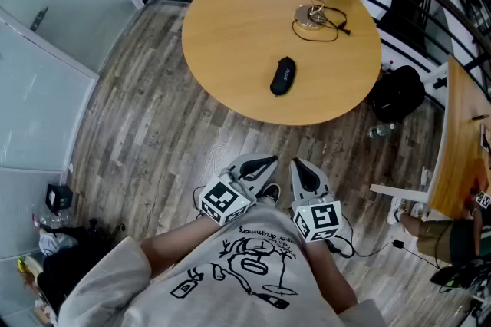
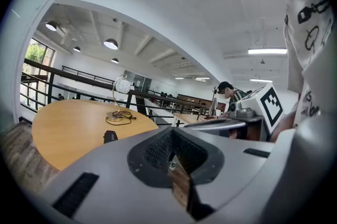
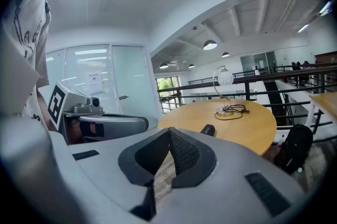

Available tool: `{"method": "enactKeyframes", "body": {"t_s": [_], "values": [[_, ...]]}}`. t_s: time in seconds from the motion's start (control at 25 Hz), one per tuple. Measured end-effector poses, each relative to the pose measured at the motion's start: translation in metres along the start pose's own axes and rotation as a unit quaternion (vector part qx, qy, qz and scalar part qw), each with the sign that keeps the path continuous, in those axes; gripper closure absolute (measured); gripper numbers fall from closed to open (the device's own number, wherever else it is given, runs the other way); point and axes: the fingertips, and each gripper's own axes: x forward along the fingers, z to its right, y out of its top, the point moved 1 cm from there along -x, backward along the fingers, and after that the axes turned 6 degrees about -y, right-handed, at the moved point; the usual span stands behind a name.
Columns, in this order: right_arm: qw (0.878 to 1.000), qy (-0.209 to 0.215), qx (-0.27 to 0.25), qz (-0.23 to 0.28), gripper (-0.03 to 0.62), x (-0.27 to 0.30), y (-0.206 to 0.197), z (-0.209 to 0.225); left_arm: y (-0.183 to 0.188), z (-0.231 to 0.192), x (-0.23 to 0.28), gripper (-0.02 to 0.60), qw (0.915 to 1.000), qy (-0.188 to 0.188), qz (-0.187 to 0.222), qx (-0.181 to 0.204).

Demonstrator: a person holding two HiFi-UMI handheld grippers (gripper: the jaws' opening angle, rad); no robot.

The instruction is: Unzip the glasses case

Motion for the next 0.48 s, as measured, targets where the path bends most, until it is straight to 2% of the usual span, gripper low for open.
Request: {"method": "enactKeyframes", "body": {"t_s": [0.48], "values": [[1.0, 0.006, 0.002, 0.001, 0.571, -0.012, -0.002, 0.014, -0.001, 0.014, 0.014, 0.574, 1.0, 0.004, -0.003, 0.0]]}}
